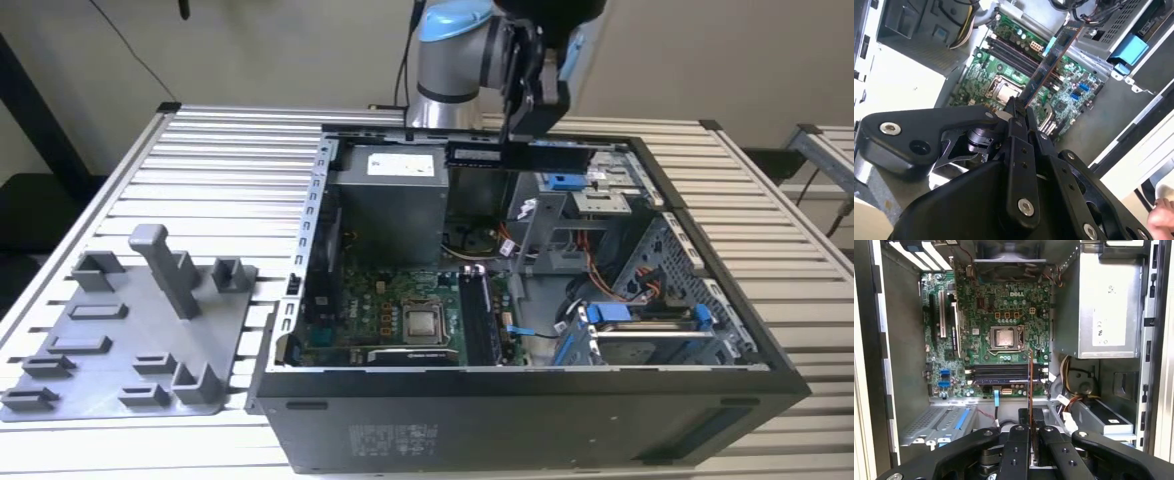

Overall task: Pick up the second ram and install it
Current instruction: 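Pick up the second ram and move it above second insertion slot, then insert the second ram into the second slot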

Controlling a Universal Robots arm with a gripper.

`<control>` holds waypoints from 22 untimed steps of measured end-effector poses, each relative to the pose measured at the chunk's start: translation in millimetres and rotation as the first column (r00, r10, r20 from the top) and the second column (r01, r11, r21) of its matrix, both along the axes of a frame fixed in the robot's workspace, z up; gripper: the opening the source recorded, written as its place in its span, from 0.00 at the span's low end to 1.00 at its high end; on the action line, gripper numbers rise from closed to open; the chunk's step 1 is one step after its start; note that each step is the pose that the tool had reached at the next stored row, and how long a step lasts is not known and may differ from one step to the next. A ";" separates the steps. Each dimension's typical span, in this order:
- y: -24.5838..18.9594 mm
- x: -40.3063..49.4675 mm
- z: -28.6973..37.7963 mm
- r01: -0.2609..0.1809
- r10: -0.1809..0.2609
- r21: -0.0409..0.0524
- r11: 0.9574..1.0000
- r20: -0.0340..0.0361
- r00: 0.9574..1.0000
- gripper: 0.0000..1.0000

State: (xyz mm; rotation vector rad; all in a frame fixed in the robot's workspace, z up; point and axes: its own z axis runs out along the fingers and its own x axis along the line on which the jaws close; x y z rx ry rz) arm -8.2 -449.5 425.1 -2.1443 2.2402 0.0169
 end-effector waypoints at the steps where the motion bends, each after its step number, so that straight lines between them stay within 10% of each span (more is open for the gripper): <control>1: 1.0 0.6 0.0 0.000 0.000 0.000 1.000 0.000 1.000 0.14; 10: 11.7 3.3 -0.1 0.000 0.000 0.003 1.000 0.000 1.000 0.14; 22: 14.7 3.2 -0.1 0.000 0.000 0.003 1.000 0.000 1.000 0.14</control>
